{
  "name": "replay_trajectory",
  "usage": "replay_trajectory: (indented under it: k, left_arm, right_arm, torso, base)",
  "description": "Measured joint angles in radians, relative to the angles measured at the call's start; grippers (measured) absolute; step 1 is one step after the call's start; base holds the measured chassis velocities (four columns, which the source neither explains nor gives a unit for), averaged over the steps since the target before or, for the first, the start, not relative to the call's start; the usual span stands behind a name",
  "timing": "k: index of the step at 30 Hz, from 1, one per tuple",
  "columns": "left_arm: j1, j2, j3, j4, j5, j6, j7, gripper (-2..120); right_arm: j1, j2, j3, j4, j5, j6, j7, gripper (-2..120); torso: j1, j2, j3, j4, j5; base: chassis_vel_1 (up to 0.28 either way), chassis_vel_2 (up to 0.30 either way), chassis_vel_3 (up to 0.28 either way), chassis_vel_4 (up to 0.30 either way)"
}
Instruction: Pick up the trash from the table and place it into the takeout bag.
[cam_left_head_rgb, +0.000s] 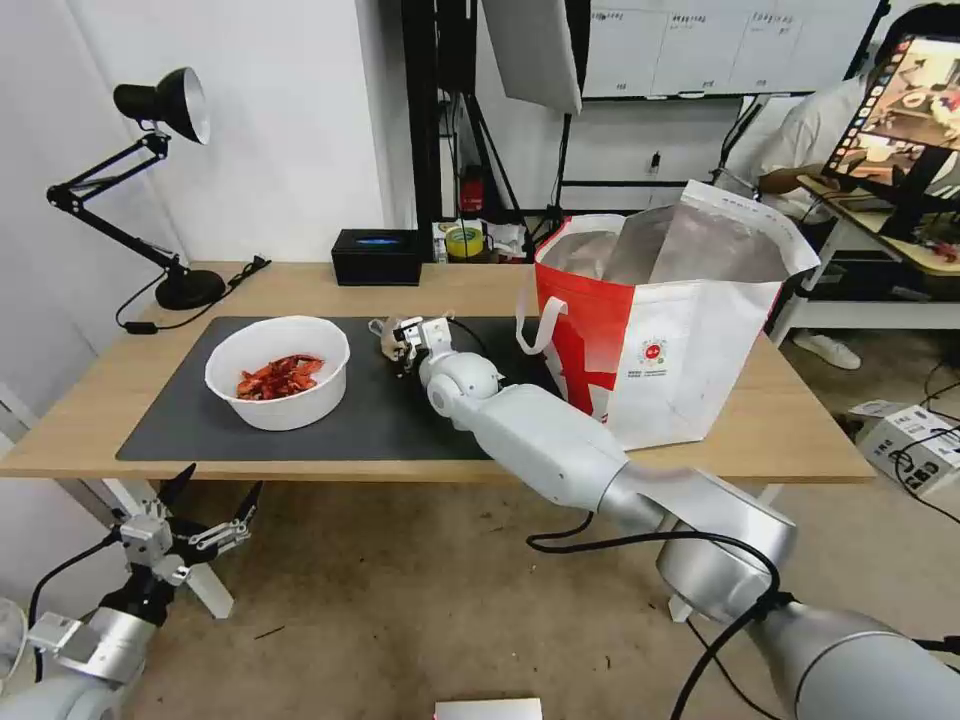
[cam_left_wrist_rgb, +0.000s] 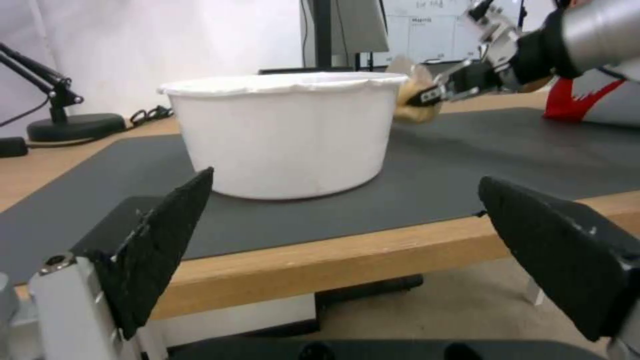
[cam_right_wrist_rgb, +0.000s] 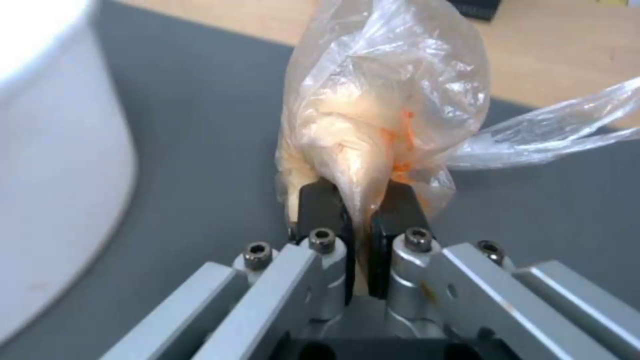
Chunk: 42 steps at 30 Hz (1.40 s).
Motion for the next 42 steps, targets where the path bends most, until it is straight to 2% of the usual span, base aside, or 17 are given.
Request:
replay_trajectory:
  k: [2, 3, 5, 6, 8, 9, 12, 17, 20, 21, 26, 32, 42]
  left_arm:
    - [0.008, -0.003, -0.008, -0.005, 0.000, 0.000, 0.000, 100]
    - [0.008, -0.003, -0.008, -0.005, 0.000, 0.000, 0.000, 100]
    - [0.017, -0.009, -0.019, -0.011, 0.000, 0.000, 0.000, 100]
    - [0.017, -0.009, -0.019, -0.011, 0.000, 0.000, 0.000, 100]
    - [0.020, -0.011, -0.019, -0.011, 0.000, 0.000, 0.000, 100]
    - [0.020, -0.011, -0.019, -0.011, 0.000, 0.000, 0.000, 100]
    - [0.026, -0.017, -0.019, -0.017, 0.004, 0.000, -0.001, 100]
    - [0.030, -0.019, -0.018, -0.023, 0.006, 0.001, -0.003, 100]
    - [0.034, -0.017, -0.021, -0.036, 0.009, 0.005, -0.008, 100]
    - [0.034, -0.017, -0.021, -0.036, 0.009, 0.005, -0.008, 100]
    - [0.033, -0.016, -0.021, -0.047, 0.019, 0.013, -0.011, 100]
    - [0.045, -0.034, -0.028, -0.067, 0.032, 0.018, -0.022, 100]
    - [0.062, -0.049, -0.026, -0.087, 0.036, 0.020, -0.026, 100]
  right_arm:
    - [-0.017, -0.043, 0.000, 0.092, -0.008, 0.015, 0.026, 3]
    - [-0.017, -0.043, 0.000, 0.092, -0.008, 0.015, 0.026, 3]
    - [-0.044, -0.105, 0.002, 0.215, -0.072, 0.041, 0.048, 3]
    - [-0.044, -0.105, 0.002, 0.215, -0.072, 0.041, 0.048, 3]
    - [-0.072, -0.161, 0.016, 0.337, -0.101, 0.052, 0.081, 3]
    - [-0.072, -0.161, 0.016, 0.337, -0.101, 0.052, 0.081, 3]
    - [-0.129, -0.253, 0.041, 0.515, -0.123, 0.070, 0.124, 3]
    - [-0.177, -0.302, 0.070, 0.600, -0.140, 0.099, 0.129, 3]
    - [-0.275, -0.393, 0.182, 0.763, -0.150, 0.177, 0.129, 3]
    - [-0.275, -0.393, 0.182, 0.763, -0.150, 0.177, 0.129, 3]
    - [-0.343, -0.494, 0.295, 0.881, -0.133, 0.239, 0.129, 3]
    - [-0.363, -0.567, 0.371, 0.978, -0.074, 0.245, 0.157, 3]
    - [-0.378, -0.680, 0.460, 1.010, -0.002, 0.231, 0.180, 3]
  torso:
    - [0.000, 0.000, 0.000, -0.0003, 0.0000]
    - [0.000, 0.000, 0.000, -0.0003, 0.0000]
    - [0.000, 0.000, 0.000, 0.0000, 0.0001]
    - [0.000, 0.000, 0.000, 0.0000, 0.0001]
    - [0.000, 0.000, 0.000, -0.0002, 0.0001]
    - [0.000, 0.000, 0.000, -0.0002, 0.0001]
    - [0.000, 0.000, 0.000, -0.0002, 0.0002]
    - [0.000, 0.000, 0.000, -0.0003, 0.0003]
    - [0.000, 0.000, 0.000, -0.0001, 0.0003]
    - [0.000, 0.000, 0.000, -0.0001, 0.0003]
    - [0.000, 0.000, 0.000, -0.0004, 0.0005]
    - [0.000, 0.000, 0.000, -0.0001, 0.0003]
    - [0.000, 0.000, 0.000, -0.0002, 0.0001]
  base:
    - [0.000, 0.000, 0.000, 0.000]
    - [0.000, 0.000, 0.000, 0.000]
    - [0.000, 0.000, 0.000, 0.000]
    - [0.000, 0.000, 0.000, 0.000]
    - [0.000, 0.000, 0.000, 0.000]
    - [0.000, 0.000, 0.000, 0.000]
    - [0.000, 0.000, 0.000, 0.000]
    - [0.000, 0.000, 0.000, 0.000]
    - [0.000, 0.000, 0.000, 0.000]
    - [0.000, 0.000, 0.000, 0.000]
    - [0.000, 0.000, 0.000, 0.000]
    - [0.000, 0.000, 0.000, 0.000]
    - [0.000, 0.000, 0.000, 0.000]
